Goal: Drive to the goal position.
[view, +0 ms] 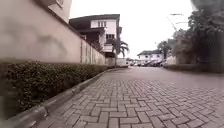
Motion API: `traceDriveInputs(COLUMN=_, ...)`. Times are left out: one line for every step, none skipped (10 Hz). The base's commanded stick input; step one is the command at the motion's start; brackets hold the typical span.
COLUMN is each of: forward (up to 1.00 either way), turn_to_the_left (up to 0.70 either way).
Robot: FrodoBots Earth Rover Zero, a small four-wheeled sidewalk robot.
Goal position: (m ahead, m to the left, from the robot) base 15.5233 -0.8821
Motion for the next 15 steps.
traceDriveInputs(forward=0.70, turn_to_the_left=0.00)
traceDriveInputs(forward=0.70, turn_to_the_left=0.00)
traceDriveInputs(forward=0.70, turn_to_the_left=0.00)
traceDriveInputs(forward=0.70, turn_to_the_left=0.00)
traceDriveInputs(forward=0.70, turn_to_the_left=0.00)
traceDriveInputs(forward=0.70, turn_to_the_left=0.00)
traceDriveInputs(forward=0.70, turn_to_the_left=0.00)
traceDriveInputs(forward=0.70, turn_to_the_left=0.00)
traceDriveInputs(forward=0.70, turn_to_the_left=0.00)
traceDriveInputs(forward=0.70, turn_to_the_left=0.00)
traceDriveInputs(forward=0.70, turn_to_the_left=0.00)
traceDriveInputs(forward=0.70, turn_to_the_left=-0.11)
traceDriveInputs(forward=0.70, turn_to_the_left=-0.34)
traceDriveInputs(forward=0.70, turn_to_the_left=-0.35)
traceDriveInputs(forward=0.70, turn_to_the_left=-0.21)
